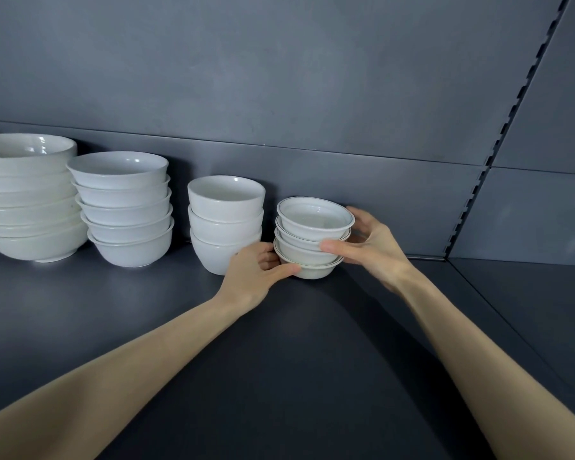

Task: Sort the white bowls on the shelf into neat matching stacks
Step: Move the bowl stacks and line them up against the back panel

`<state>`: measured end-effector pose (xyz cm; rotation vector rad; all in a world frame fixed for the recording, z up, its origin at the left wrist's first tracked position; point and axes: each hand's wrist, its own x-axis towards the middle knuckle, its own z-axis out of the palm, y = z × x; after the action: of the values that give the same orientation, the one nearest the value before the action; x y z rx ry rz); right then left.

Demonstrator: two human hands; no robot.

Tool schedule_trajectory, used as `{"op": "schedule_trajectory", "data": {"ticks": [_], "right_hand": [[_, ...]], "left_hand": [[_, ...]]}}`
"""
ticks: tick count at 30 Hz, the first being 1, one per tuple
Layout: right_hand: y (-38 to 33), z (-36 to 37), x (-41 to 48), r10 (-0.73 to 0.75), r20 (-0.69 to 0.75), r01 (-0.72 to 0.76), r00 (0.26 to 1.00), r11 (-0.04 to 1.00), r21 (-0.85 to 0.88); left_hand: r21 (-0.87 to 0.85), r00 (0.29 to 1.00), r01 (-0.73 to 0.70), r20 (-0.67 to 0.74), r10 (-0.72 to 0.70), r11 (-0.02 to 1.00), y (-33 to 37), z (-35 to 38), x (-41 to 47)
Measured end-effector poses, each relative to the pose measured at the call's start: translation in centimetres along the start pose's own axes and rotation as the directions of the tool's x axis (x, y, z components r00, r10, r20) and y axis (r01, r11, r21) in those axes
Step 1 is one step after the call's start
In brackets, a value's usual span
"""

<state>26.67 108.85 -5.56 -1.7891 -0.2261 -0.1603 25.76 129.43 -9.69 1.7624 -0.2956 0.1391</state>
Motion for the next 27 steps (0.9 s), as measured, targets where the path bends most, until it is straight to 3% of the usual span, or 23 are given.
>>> {"op": "schedule_trajectory", "data": {"ticks": [17,27], "right_hand": [[0.04,0.00,-0.07,0.005,0.002,-0.005,1.000,0.999,-0.033],[-0.79,0.04,-0.35,0.023,0.032,-0.022,0.999,0.999,-0.032]], "left_hand": [[-0.021,1.000,0.026,-0.001,-0.026,0.999,0.01,-0.02,-0.01],[0.073,0.999,0.031,0.028,-0.034,0.997,0.43,-0.17,-0.26]]}}
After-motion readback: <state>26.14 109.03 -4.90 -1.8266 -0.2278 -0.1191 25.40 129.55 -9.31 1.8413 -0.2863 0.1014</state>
